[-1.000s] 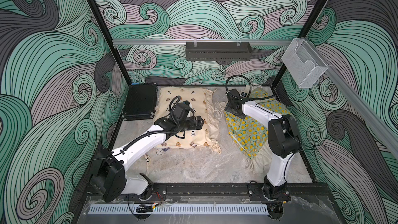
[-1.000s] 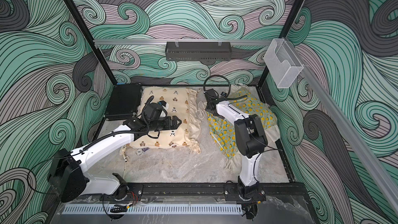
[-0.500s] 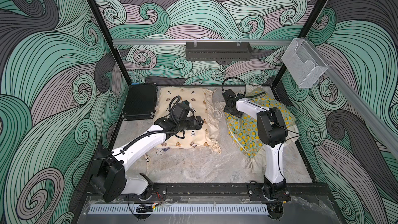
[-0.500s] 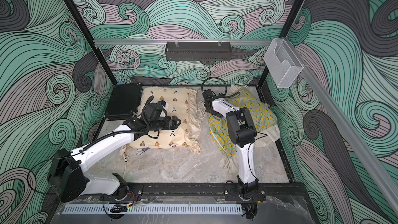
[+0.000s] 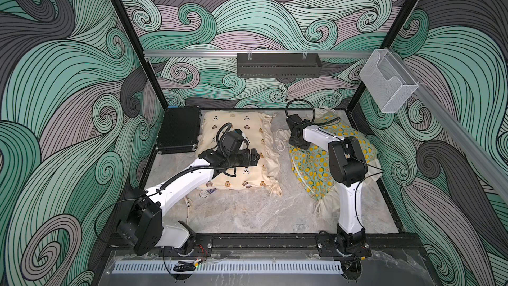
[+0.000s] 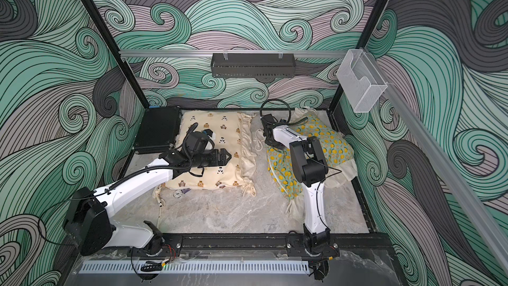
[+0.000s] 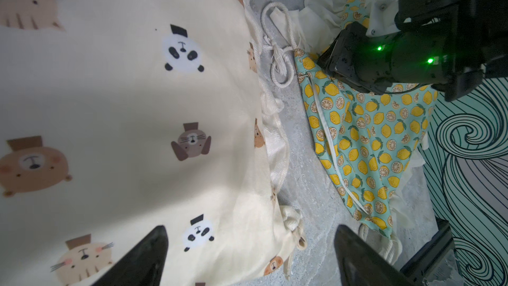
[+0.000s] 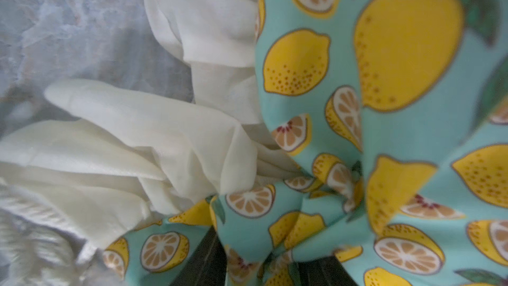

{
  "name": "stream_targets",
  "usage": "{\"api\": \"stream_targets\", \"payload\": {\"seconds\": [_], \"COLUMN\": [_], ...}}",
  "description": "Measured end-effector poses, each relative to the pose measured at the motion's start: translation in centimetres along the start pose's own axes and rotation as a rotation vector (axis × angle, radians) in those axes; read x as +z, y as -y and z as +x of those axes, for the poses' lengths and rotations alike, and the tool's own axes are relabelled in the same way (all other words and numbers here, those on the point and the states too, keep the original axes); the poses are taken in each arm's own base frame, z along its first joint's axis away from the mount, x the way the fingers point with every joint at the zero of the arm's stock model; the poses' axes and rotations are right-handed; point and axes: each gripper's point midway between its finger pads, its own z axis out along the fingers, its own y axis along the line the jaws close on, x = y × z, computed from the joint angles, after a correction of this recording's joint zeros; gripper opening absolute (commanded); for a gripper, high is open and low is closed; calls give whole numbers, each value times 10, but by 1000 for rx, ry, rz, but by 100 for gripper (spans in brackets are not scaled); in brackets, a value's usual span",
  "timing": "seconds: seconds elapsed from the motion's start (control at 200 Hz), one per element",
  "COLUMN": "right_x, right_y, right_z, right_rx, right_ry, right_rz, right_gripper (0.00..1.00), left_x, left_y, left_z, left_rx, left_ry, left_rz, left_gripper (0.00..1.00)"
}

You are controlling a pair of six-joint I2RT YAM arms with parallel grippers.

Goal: Zip up pillowcases
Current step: Adjust the pillowcase at the center of the board.

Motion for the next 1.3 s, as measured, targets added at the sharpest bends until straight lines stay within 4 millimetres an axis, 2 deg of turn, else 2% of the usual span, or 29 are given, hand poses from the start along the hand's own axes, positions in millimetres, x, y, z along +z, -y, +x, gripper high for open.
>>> {"api": "stream_targets", "payload": {"seconds": [0.155, 0.255, 0.32, 0.475, 0.605, 0.746, 0.926, 1.026, 1.151, 1.301], "right_x": [-4, -15, -25, -62, -96, -135, -185, -211, -237, -242], "right_y": [-7, -14, -18, -32, -43, -46, -57, -66, -72, -67], "right_z": [5, 4, 2, -10, -18, -14, -10, 7, 47, 87], "right_rx": [-34, -67, -84, -135, -186, -234, -316, -391, -493, -562], "right_ry": [-2, 8, 21, 77, 132, 171, 207, 219, 197, 138], "right_rz": [-70, -147, -196, -339, -447, -551, -704, -782, -889, -965], "right_gripper": [17, 8, 6, 2, 2, 1, 1, 1, 3, 9], "left_x": [0, 0, 0, -8, -26, -51, -74, -85, -91, -87], "left_y": [-1, -3, -4, -6, -7, -12, -22, -23, -22, -16], "left_z": [2, 4, 6, 3, -8, -18, -19, -19, -19, -15], "left_rx": [-1, -2, -3, -5, -8, -15, -35, -40, -44, -56], "left_ry": [-9, -16, -24, -7, 50, 130, 162, 176, 185, 155], "left_rz": [-6, -11, -17, -24, -24, -26, -46, -43, -35, 2], "left_gripper": [93, 93, 93, 93, 93, 93, 93, 93, 93, 90]}}
